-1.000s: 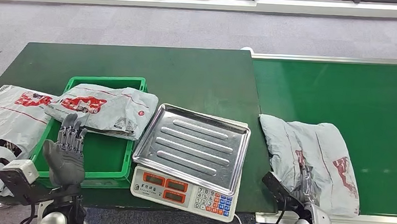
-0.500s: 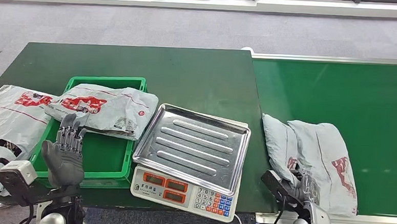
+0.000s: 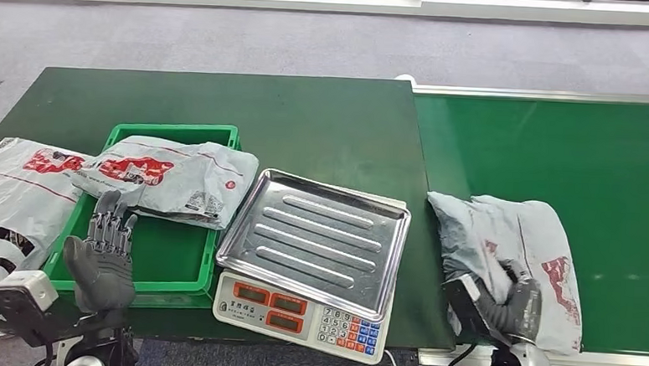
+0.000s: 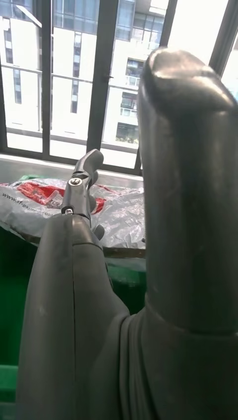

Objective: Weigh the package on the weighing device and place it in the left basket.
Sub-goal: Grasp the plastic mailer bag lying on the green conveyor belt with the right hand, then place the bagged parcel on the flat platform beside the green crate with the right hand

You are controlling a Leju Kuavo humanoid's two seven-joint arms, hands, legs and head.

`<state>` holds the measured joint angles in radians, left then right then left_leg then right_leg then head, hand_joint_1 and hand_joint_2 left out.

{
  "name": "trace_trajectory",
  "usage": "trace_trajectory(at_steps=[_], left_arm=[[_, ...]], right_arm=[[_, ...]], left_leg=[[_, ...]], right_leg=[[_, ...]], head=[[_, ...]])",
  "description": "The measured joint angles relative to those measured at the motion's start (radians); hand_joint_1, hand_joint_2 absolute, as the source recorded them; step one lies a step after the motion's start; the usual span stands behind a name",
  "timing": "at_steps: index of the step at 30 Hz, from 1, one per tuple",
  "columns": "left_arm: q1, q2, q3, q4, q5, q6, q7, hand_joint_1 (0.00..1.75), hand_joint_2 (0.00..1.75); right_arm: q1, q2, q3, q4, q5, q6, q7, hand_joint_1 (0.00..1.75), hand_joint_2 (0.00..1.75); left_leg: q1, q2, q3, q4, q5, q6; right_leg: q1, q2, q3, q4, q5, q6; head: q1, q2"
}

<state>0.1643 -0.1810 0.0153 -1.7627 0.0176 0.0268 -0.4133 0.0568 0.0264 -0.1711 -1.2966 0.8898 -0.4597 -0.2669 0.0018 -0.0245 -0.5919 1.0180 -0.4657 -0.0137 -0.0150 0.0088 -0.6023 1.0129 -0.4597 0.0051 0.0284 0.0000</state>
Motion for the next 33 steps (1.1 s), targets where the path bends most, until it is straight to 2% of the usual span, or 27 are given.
trace_trajectory(at_steps=[7,13,22,33], left_arm=[[0.012,-0.006,0.0,-0.007,0.006,0.028,-0.028,0.0,0.0],[0.014,-0.005,0.0,-0.007,0.019,0.042,-0.043,0.0,0.0],[0.016,-0.005,0.0,-0.007,0.02,0.048,-0.045,0.0,0.0],[0.016,-0.005,0.0,-0.007,0.021,0.048,-0.046,0.0,0.0]], right_arm=[[0.078,0.063,-0.015,-0.325,-0.122,-0.196,-0.21,1.75,1.75],[0.117,0.114,-0.006,-0.47,-0.133,-0.234,-0.341,1.75,1.75],[0.131,0.162,0.017,-0.55,-0.118,-0.234,-0.369,1.75,1.75],[0.123,0.169,0.053,-0.562,-0.133,-0.233,-0.349,1.75,1.75]], left_leg=[[0.001,0.001,0.001,0.0,-0.001,0.0],[0.001,0.002,0.001,0.0,-0.001,0.0],[0.001,0.001,0.002,0.0,-0.001,0.0],[0.001,0.001,0.002,0.0,-0.001,0.0]], right_leg=[[0.0,0.001,0.001,0.0,-0.001,0.0],[0.0,0.0,0.002,0.0,-0.001,0.0],[0.0,0.0,0.003,0.0,-0.001,0.0],[0.0,0.0,0.003,0.0,-0.001,0.0]], head=[[0.0,0.0],[0.0,0.0],[0.0,0.0],[0.0,0.0]])
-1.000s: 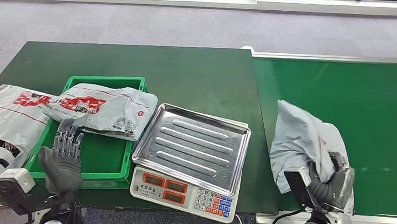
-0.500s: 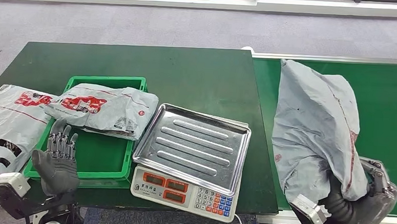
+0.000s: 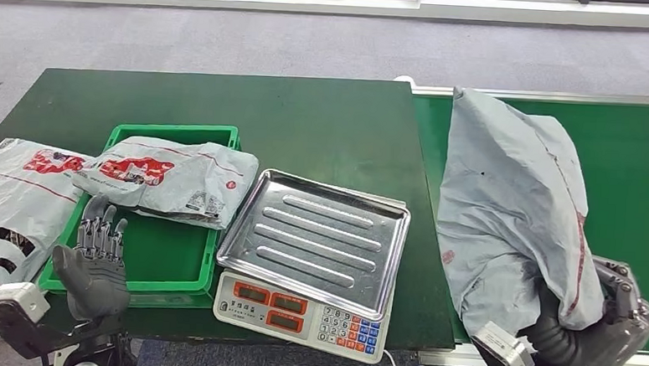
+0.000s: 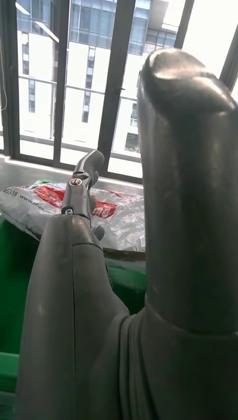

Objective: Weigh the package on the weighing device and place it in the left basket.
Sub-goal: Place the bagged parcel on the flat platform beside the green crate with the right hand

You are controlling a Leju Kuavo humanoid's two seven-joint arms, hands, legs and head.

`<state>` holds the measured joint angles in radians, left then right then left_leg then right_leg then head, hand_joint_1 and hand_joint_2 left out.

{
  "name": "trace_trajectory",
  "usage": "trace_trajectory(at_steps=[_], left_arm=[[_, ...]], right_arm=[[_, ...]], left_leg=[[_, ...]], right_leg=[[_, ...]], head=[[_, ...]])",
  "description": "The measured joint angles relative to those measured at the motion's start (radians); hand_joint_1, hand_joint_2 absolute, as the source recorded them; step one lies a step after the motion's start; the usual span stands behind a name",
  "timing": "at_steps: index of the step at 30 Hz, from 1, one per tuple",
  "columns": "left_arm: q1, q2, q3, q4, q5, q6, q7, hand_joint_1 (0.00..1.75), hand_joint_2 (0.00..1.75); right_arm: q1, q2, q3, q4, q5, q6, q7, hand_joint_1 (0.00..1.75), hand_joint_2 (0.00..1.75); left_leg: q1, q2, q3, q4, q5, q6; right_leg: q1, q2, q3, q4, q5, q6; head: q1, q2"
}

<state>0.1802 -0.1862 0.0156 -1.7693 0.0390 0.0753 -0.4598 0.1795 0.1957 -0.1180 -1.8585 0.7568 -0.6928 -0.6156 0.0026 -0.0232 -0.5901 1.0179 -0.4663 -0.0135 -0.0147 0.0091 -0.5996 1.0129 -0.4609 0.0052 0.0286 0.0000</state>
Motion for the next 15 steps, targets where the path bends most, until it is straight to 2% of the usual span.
trace_trajectory(at_steps=[6,11,15], left_arm=[[-0.063,0.0,-0.024,0.051,0.011,-0.021,0.002,0.0,0.0],[-0.151,-0.003,-0.074,0.138,0.022,-0.034,0.006,0.0,0.0],[-0.183,-0.005,-0.095,0.172,0.032,-0.033,0.009,0.0,0.0]], right_arm=[[-0.134,-0.014,0.117,0.125,-0.035,0.025,0.046,1.75,1.75],[-0.261,-0.012,0.249,0.35,-0.062,0.028,0.021,1.75,1.75],[-0.336,0.006,0.332,0.53,-0.091,0.058,0.011,1.75,1.75]], left_leg=[[0.0,0.002,0.001,0.0,0.003,0.0],[0.0,0.002,0.001,0.0,0.005,-0.002],[0.0,0.001,0.001,0.0,0.006,-0.002]], right_leg=[[0.0,0.001,0.0,0.0,0.002,-0.001],[0.0,0.001,0.0,0.0,0.005,-0.001],[0.001,0.001,-0.001,0.0,0.006,-0.002]], head=[[0.0,0.0],[0.0,0.0],[0.0,0.0]])
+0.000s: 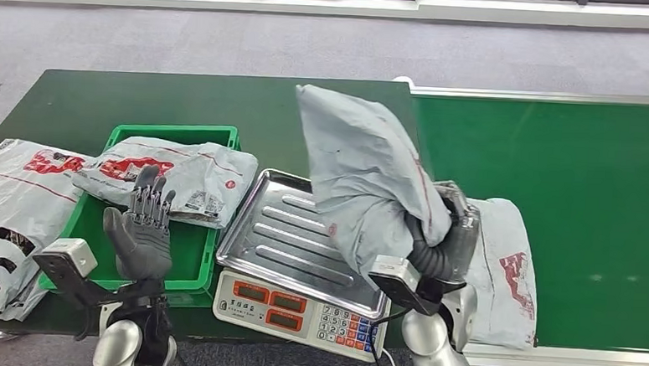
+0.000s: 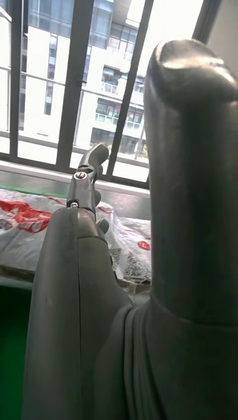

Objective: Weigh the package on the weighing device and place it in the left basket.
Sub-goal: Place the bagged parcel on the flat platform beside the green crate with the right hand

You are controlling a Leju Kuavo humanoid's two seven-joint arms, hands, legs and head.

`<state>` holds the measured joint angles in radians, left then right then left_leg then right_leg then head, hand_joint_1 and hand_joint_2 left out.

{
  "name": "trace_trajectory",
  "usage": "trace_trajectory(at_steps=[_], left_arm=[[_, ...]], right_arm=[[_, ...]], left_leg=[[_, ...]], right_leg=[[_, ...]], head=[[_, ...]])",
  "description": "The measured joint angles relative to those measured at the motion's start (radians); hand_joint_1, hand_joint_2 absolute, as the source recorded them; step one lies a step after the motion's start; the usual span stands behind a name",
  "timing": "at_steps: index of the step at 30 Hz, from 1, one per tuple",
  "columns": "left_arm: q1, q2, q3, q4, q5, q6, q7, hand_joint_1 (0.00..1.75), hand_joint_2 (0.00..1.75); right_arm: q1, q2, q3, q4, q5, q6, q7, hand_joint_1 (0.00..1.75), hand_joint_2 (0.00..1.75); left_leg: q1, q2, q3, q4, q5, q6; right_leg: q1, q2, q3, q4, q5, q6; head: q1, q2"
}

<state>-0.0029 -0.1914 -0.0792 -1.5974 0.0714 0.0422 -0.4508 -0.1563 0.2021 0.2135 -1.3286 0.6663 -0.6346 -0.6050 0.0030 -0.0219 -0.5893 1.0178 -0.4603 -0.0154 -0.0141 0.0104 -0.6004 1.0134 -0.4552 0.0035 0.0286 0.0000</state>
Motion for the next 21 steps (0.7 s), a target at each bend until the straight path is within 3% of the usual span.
trace_trajectory(at_steps=[5,13,14,17,18,21], left_arm=[[-0.016,-0.002,-0.01,0.025,0.006,0.002,-0.001,0.0,0.0],[-0.021,-0.002,-0.01,0.046,0.02,0.01,-0.015,0.0,0.0],[-0.021,-0.002,-0.01,0.047,0.02,0.011,-0.017,0.0,0.0],[-0.021,-0.002,-0.01,0.052,0.02,0.013,-0.02,0.0,0.0],[-0.021,-0.002,-0.01,0.053,0.02,0.014,-0.02,0.0,0.0],[-0.02,-0.002,-0.01,0.054,0.02,0.016,-0.021,0.0,0.0]], right_arm=[[-0.056,0.02,0.08,0.149,0.001,0.023,0.004,1.75,1.75],[-0.114,0.026,0.109,0.265,0.005,0.092,0.06,1.75,1.75],[-0.118,0.027,0.109,0.276,0.008,0.098,0.074,1.47,1.75],[-0.124,0.027,0.108,0.303,0.014,0.111,0.122,0.17,1.75],[-0.124,0.027,0.107,0.311,0.016,0.114,0.142,0.0,1.75],[-0.127,0.025,0.096,0.338,0.024,0.119,0.214,0.0,1.75]], left_leg=[[0.0,-0.001,-0.001,0.0,0.0,0.0],[0.0,-0.001,-0.002,0.0,0.0,0.0],[0.0,-0.001,-0.002,0.0,0.0,0.0],[0.0,-0.001,-0.002,0.0,0.0,0.0],[0.0,-0.001,-0.002,0.0,0.0,0.0],[0.0,-0.001,-0.002,0.0,0.0,0.0]], right_leg=[[0.0,0.0,-0.001,0.0,0.0,0.0],[0.0,0.0,-0.002,0.0,0.0,0.0],[0.0,0.0,-0.002,0.0,0.0,0.0],[0.0,0.0,-0.002,0.0,0.0,0.0],[0.0,0.0,-0.002,0.0,0.0,0.0],[0.0,0.0,-0.002,0.0,0.0,0.0]], head=[[0.0,0.0],[0.0,0.0],[0.0,0.0],[0.0,0.0],[0.0,0.0],[0.0,0.0]])
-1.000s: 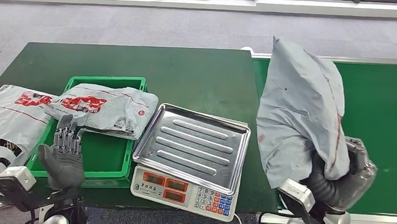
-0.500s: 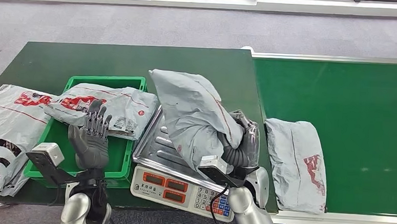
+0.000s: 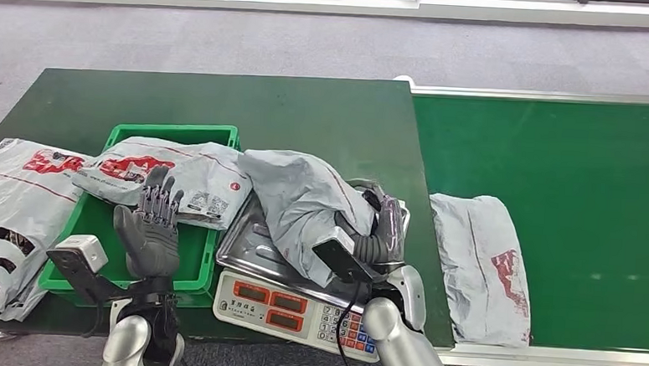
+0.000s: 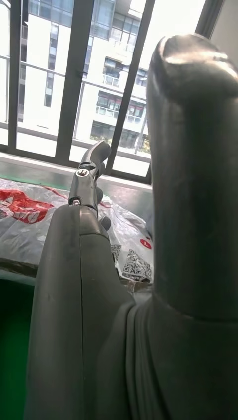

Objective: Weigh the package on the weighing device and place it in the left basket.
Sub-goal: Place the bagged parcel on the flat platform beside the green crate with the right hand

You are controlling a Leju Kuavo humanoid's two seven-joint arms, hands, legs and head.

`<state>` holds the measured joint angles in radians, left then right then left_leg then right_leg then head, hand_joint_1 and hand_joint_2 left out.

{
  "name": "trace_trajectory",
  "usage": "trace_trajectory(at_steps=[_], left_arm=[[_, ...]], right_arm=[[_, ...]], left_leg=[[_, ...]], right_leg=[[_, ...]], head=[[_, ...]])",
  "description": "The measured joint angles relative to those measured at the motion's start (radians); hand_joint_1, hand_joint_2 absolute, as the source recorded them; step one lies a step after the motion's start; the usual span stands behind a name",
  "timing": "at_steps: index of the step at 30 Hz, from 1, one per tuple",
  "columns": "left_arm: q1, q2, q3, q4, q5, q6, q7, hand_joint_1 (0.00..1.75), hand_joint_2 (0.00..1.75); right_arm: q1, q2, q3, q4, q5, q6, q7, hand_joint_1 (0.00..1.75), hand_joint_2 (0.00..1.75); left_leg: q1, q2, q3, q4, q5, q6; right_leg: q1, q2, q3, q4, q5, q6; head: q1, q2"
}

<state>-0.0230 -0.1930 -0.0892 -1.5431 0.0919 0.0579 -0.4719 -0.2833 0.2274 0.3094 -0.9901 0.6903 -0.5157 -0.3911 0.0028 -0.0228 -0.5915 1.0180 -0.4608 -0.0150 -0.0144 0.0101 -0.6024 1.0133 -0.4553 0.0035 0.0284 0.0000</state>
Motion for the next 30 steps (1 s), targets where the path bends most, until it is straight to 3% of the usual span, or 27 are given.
trace_trajectory(at_steps=[5,9,16,20,24,30], left_arm=[[0.003,0.0,0.0,0.0,0.0,0.0,0.0,0.0,0.0],[0.005,0.0,0.0,-0.001,-0.006,0.0,0.0,0.0,0.0],[0.028,0.001,0.002,-0.032,-0.023,0.007,0.0,0.0,0.0],[0.053,0.0,0.008,-0.062,-0.05,0.103,0.0,0.0,0.0],[0.082,-0.001,0.017,-0.099,-0.087,0.171,-0.002,0.0,0.0],[0.102,0.015,0.018,-0.155,-0.254,0.2,-0.017,0.0,0.0]], right_arm=[[0.0,-0.003,-0.029,0.019,-0.001,0.001,0.026,0.0,1.75],[0.003,-0.003,-0.04,0.018,-0.005,0.01,0.027,0.0,0.0],[0.069,-0.007,-0.044,-0.119,-0.14,0.168,-0.019,0.0,0.0],[0.137,-0.016,-0.044,-0.274,-0.265,0.269,-0.062,0.0,0.0],[0.209,-0.036,-0.044,-0.449,-0.334,0.321,-0.074,0.0,1.75],[0.304,-0.071,-0.045,-0.644,-0.419,0.366,-0.116,0.0,1.75]], left_leg=[[0.0,0.001,0.0,0.0,0.0,0.0],[0.0,0.0,0.0,0.0,0.0,0.0],[0.0,0.0,0.0,0.0,0.0,0.0],[0.0,0.0,0.0,0.0,-0.001,0.0],[0.0,0.0,0.0,0.0,-0.002,0.0],[0.0,0.0,0.0,0.0,-0.002,0.0]], right_leg=[[0.0,0.0,0.0,0.0,0.0,0.0],[0.0,0.0,0.0,0.0,0.0,0.0],[0.0,0.0,0.0,0.0,0.0,0.0],[0.0,0.0,0.0,0.0,0.0,0.0],[0.0,0.0,0.0,0.0,-0.001,0.001],[0.0,0.0,0.0,0.0,-0.001,0.001]], head=[[0.0,0.0],[0.0,0.0],[0.0,0.0],[0.0,0.0],[0.0,0.0],[0.0,0.0]])
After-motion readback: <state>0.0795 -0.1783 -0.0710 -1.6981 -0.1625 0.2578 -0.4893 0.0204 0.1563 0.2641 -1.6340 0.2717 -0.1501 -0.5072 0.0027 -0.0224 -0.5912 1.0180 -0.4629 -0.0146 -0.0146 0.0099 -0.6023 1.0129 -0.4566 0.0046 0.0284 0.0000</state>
